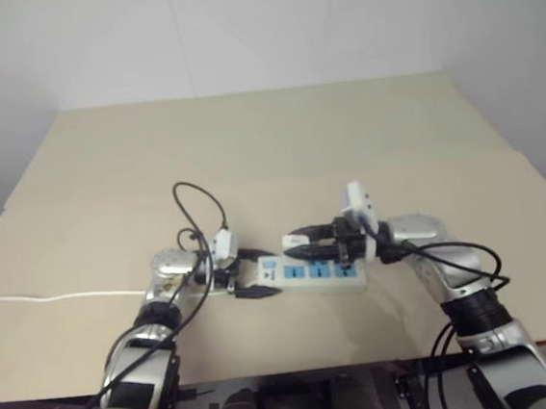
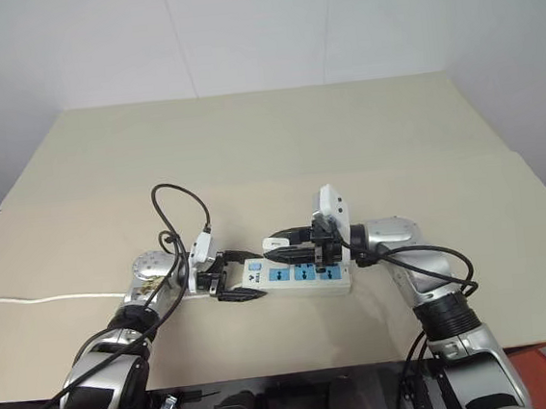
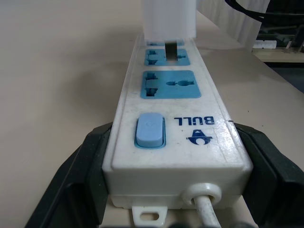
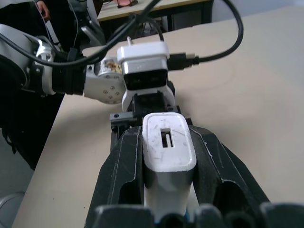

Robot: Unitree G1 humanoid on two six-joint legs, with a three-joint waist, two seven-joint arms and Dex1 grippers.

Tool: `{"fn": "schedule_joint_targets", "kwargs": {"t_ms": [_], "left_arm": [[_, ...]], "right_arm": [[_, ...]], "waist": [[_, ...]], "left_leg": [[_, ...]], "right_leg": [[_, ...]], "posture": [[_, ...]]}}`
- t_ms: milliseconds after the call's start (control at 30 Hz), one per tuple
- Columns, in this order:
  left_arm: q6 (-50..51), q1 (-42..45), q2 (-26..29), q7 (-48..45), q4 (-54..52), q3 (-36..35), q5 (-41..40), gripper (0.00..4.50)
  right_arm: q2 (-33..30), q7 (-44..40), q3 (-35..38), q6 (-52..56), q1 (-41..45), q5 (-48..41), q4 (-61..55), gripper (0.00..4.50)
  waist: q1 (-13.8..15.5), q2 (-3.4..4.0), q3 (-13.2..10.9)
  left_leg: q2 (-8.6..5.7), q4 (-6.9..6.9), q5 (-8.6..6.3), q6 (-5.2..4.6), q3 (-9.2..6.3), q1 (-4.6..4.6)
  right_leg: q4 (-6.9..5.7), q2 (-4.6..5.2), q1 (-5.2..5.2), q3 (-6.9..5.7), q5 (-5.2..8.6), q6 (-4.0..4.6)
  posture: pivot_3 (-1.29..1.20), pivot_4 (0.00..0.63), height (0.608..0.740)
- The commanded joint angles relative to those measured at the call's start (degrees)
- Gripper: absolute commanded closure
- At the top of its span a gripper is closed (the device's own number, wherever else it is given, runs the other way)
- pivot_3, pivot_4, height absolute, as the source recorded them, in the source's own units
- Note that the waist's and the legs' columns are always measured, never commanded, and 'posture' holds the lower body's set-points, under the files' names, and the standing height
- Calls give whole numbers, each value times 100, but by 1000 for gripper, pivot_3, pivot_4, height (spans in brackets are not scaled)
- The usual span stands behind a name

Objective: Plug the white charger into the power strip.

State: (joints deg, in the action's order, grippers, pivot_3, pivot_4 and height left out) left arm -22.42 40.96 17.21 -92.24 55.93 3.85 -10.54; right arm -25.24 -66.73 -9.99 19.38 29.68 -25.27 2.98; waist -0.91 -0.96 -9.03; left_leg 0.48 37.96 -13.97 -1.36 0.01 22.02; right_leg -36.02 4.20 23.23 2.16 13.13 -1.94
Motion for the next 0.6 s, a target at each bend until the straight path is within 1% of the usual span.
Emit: {"fn": "schedule_joint_targets", "kwargs": {"t_ms": [33,300,600], "left_arm": [[0,-27,59,-22,-115,-7,-22,1211],[-20,-16,45,20,-124,-35,-25,1211],[-22,-4,56,42,-111,-58,-32,1211]], "right_arm": [[68,-105,41,-241,187,40,13,3362],[168,-245,36,-466,422,230,464,3362],[90,-461,14,-637,345,369,616,3362]], "waist": [[0,0,0],[0,0,0],[0,0,0]], "left_leg": [[0,0,0,0,0,1],[0,0,0,0,0,0],[1,0,0,0,-1,1]], "right_leg": [[0,0,0,0,0,0],[-1,1,0,-1,0,0],[-1,0,1,-2,0,0]], "posture": [[0,150,740],[0,150,740],[0,150,740]]}}
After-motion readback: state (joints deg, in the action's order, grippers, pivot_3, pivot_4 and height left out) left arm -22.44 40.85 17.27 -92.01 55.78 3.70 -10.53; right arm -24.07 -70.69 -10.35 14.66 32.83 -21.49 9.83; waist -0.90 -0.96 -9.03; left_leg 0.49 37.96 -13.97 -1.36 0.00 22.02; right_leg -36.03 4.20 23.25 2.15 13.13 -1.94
